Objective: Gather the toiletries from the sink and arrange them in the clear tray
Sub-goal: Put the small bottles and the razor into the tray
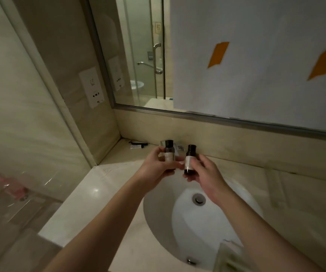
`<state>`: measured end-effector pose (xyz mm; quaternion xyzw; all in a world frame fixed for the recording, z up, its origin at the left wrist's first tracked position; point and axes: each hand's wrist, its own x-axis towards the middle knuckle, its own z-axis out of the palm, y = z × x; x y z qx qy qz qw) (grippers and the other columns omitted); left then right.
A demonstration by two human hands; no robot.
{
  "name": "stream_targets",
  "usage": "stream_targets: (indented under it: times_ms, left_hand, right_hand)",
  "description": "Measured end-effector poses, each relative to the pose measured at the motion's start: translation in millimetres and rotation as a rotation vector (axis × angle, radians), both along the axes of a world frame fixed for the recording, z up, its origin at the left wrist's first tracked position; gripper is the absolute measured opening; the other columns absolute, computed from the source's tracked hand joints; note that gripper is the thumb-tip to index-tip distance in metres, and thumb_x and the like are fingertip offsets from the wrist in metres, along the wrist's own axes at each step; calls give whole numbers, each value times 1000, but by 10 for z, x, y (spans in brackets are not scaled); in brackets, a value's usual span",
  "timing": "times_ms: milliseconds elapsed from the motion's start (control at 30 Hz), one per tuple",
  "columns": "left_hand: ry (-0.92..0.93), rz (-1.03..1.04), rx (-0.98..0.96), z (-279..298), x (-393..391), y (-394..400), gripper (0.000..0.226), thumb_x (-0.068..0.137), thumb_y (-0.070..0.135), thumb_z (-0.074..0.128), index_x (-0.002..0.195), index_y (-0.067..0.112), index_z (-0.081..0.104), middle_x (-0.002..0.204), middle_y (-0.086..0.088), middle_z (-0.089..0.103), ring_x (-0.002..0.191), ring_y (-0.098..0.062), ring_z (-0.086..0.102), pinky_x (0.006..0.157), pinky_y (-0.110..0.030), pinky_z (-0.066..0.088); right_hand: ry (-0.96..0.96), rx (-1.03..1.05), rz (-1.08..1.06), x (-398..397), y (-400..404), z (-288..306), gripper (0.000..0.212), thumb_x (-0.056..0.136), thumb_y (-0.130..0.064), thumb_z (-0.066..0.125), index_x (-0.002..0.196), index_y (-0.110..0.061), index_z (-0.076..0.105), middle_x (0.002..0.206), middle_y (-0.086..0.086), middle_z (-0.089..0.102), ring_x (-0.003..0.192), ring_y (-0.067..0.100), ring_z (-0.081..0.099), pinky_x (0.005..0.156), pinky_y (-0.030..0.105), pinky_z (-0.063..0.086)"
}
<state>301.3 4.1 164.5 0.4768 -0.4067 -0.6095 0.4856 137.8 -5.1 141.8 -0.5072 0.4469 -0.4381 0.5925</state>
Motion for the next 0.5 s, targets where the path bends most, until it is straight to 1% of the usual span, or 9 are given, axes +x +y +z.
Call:
stream_targets:
  times_ms: [67, 100, 200, 267, 367, 433, 467, 500]
  left_hand:
    - [-11, -23, -26, 67, -157, 89, 53, 76, -9, 70, 120, 8, 47, 111, -15, 70, 98, -29, 68, 79, -36, 51]
    - [-21, -35, -35, 94, -239, 128, 53, 77, -9, 69, 121, 8, 48, 111, -14, 71, 98, -27, 68, 79, -34, 52]
    - [-65, -68, -61, 162, -472, 237, 51, 80, -6, 67, 125, 8, 49, 107, -15, 71, 84, -22, 69, 67, -27, 52]
    - [-85, -103, -73, 191, -637, 320, 45, 84, -1, 66, 124, 7, 48, 100, -18, 67, 72, -20, 65, 57, -25, 49]
    - [-142, -143, -75, 204, -905, 423, 29, 90, 4, 60, 115, 12, 49, 80, -8, 54, 61, -15, 53, 51, -25, 42]
    - [-137, -173, -46, 210, -1075, 465, 20, 93, 6, 53, 111, 13, 50, 79, -7, 50, 60, -15, 47, 50, -26, 38]
    - [-117, -192, -20, 220, -1155, 484, 22, 93, 6, 49, 114, 12, 50, 82, -8, 51, 61, -16, 47, 50, -26, 38]
    - [-90, -206, 3, 225, -1232, 502, 29, 92, 5, 46, 120, 12, 50, 85, -10, 53, 63, -17, 48, 51, -27, 38]
  right_hand:
    - [-142, 63, -35, -217, 89, 66, 15, 99, -13, 45, 105, -7, 58, 99, 24, 64, 72, 29, 64, 58, 30, 51]
    - [-214, 102, -48, -315, 137, 111, 13, 99, -11, 45, 104, -7, 57, 99, 24, 61, 74, 32, 64, 58, 30, 52]
    - [-397, 200, -78, -606, 281, 233, 14, 98, -10, 45, 107, -6, 56, 102, 22, 57, 80, 38, 65, 59, 32, 57]
    - [-448, 219, -89, -792, 381, 296, 15, 98, -11, 47, 107, -6, 58, 105, 22, 56, 83, 38, 66, 61, 33, 59]
    - [-488, 236, -107, -1059, 521, 357, 18, 97, -12, 48, 107, -4, 61, 105, 21, 56, 86, 39, 66, 68, 38, 61]
    - [-506, 246, -105, -1226, 605, 373, 19, 97, -13, 47, 105, -4, 62, 102, 19, 57, 86, 39, 66, 73, 44, 60]
    - [-507, 248, -99, -1306, 642, 377, 18, 97, -13, 47, 104, -4, 62, 100, 18, 58, 86, 39, 66, 75, 46, 59]
    - [-498, 243, -94, -1386, 679, 379, 18, 97, -13, 47, 103, -4, 62, 98, 17, 58, 86, 39, 65, 77, 48, 58]
